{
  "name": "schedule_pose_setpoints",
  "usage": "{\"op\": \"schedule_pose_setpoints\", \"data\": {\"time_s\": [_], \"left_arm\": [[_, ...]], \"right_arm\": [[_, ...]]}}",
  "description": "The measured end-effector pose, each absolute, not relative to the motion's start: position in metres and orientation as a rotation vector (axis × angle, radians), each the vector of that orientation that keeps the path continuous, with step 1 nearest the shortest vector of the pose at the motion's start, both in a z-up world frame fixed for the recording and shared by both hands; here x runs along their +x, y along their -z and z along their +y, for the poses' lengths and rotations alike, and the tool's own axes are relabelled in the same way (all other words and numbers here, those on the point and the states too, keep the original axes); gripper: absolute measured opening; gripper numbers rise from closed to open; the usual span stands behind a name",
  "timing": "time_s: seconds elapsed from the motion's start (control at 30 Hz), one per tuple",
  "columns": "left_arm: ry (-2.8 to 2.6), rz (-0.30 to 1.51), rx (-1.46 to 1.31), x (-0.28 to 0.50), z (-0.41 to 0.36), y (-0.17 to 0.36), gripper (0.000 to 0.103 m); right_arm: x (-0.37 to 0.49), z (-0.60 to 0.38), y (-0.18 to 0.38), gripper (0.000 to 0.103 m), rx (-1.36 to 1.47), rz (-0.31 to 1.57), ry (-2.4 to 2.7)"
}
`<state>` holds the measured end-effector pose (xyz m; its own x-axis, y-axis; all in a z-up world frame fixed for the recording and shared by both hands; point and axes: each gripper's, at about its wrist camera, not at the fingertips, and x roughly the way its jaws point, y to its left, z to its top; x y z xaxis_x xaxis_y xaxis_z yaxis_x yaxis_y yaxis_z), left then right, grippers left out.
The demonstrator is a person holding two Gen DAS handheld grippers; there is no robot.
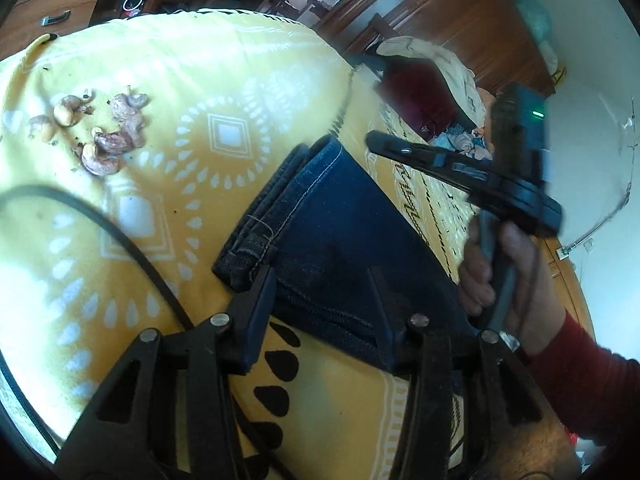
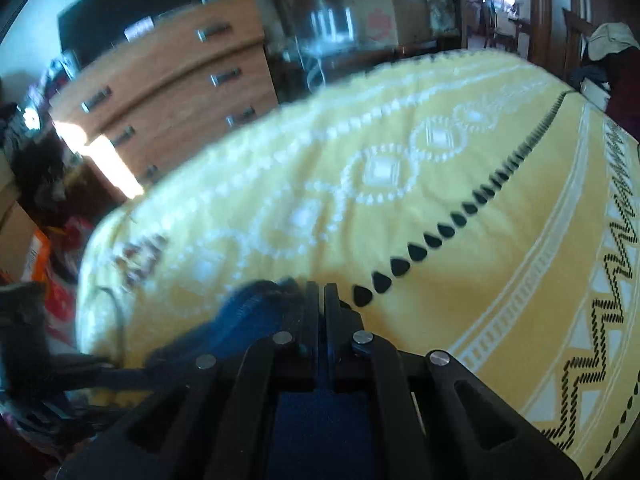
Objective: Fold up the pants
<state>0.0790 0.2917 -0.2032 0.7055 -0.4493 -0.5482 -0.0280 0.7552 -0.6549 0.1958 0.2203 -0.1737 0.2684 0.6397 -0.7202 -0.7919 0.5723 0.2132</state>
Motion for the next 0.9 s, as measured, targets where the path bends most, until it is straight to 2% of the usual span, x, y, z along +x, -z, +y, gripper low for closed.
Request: {"op": "schedule_pose_setpoints", "data": {"time_s": [0.13,0.3,0.47,0.6,0.7,0.8,0.9], "left_arm": [[0.256,0.759,-0.689,0.077,0.295,0.206,0.046],[0.263,0.761,-0.695,0.075,0.298,0.209,0.046],[0.261,0.763,-0.71,0.076,0.303,0.209,0.046],[0.255,0.761,-0.715,0.076,0.305,0.209,0.046],[0.264,0.762,-0.76,0.078,0.311,0.21,0.047],[0.272,0.761,-0.765,0.078,0.313,0.21,0.047],[0.286,0.755,-0.748,0.077,0.313,0.212,0.047]], "right_arm": [[0.177,0.227,0.193,0.005,-0.224,0.904,-1.036],[0.21,0.236,0.235,0.002,-0.135,1.033,-0.97],[0.195,0.236,0.208,0.004,-0.16,0.942,-1.002],[0.201,0.253,0.237,0.008,-0.195,1.044,-0.995],[0.198,0.243,0.222,0.01,-0.186,1.024,-0.981],[0.166,0.211,0.19,0.011,-0.159,0.939,-1.033],[0.12,0.174,0.187,0.011,-0.158,0.937,-1.061]]}}
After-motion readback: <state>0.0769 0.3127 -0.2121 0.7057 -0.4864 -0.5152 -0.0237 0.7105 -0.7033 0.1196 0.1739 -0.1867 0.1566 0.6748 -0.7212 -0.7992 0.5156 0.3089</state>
